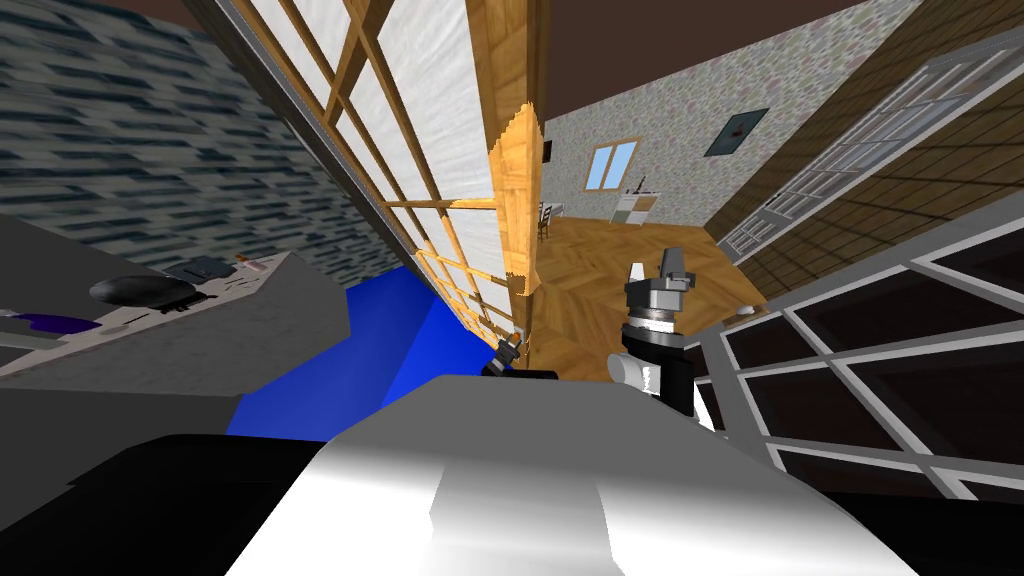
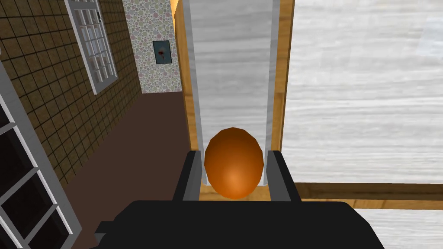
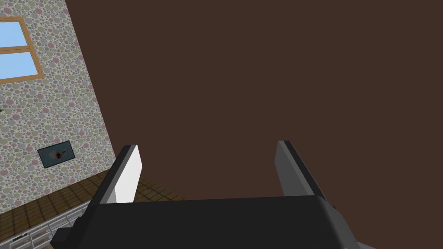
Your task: Push the door open
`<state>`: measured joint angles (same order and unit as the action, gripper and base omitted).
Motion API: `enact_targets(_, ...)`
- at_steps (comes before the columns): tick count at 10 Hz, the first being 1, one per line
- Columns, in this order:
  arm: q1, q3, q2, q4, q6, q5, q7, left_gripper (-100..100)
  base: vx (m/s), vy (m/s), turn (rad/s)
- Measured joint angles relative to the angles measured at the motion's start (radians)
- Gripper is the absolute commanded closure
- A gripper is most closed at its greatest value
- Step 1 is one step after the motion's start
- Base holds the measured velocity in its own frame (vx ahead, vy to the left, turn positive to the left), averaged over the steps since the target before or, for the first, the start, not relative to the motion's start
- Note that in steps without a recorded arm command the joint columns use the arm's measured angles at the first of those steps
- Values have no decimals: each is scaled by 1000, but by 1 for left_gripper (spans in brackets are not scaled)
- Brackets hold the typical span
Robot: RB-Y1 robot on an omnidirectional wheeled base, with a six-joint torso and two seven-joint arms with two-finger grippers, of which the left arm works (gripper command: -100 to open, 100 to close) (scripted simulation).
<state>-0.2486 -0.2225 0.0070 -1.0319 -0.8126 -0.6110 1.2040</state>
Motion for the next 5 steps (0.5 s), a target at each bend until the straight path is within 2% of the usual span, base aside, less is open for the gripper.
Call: enact_targets(5, 8, -4, 12, 18, 0, 40, -97, 100, 17, -21, -24)
